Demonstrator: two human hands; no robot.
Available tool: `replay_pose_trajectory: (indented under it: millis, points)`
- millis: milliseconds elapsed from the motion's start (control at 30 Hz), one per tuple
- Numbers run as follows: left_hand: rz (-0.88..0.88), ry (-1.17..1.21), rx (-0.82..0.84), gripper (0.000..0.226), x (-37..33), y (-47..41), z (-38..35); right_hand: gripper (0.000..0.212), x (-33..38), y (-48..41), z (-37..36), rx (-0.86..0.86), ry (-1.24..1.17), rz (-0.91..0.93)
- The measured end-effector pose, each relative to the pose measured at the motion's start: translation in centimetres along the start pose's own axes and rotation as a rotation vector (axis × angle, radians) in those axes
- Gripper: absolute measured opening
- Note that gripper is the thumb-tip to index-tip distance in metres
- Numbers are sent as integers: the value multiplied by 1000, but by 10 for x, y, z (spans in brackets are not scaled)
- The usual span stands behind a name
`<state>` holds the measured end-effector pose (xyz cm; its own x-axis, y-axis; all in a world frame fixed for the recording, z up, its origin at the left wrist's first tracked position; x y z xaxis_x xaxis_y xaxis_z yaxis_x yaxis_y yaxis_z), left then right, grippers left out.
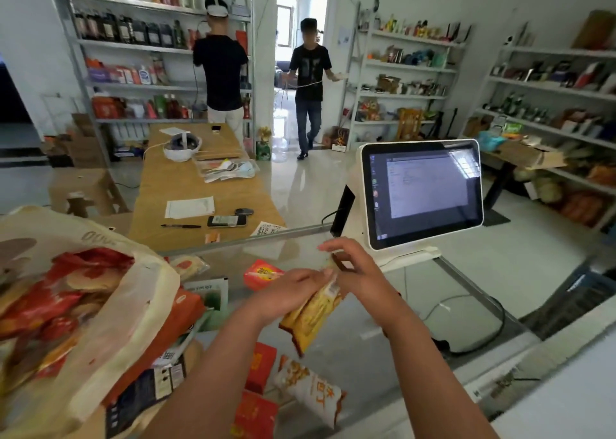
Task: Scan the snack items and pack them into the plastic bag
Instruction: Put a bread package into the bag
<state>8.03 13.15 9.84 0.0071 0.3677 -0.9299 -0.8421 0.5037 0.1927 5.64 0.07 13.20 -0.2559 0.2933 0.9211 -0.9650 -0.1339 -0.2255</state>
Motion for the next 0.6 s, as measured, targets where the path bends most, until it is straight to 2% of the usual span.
replay_pose_trajectory:
  millis: [100, 200, 333, 433, 533, 600]
  points:
    - [9, 282, -117, 37, 3, -1, -8, 24, -14, 1, 12, -157, -209, -152]
    - [-20, 397, -194, 51, 1, -12, -18, 12, -27, 5, 20, -176, -291, -218]
    - [-42, 543, -260, 50, -3, -32, -46, 11, -49, 5, 46, -206, -268, -236]
    - [-19, 539, -294, 37, -1, -48, -71, 18, -69, 3, 67, -188, -294, -322]
    - [44, 451, -377, 12, 0, -60, -91, 18, -89, 4, 84, -101, -310, -397]
    - [76, 409, -370, 10, 0, -64, -105, 15, -103, 5, 94, -50, -284, -436]
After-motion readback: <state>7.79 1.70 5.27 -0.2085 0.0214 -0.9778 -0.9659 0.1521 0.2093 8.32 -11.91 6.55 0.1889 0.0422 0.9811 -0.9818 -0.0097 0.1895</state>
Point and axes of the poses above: each hand's wrist, its own y-axis away from the middle knuckle, its own z-axis out of the back of the hand, x = y × z, the point moved 4 cm from there along -y, towards the middle knuckle
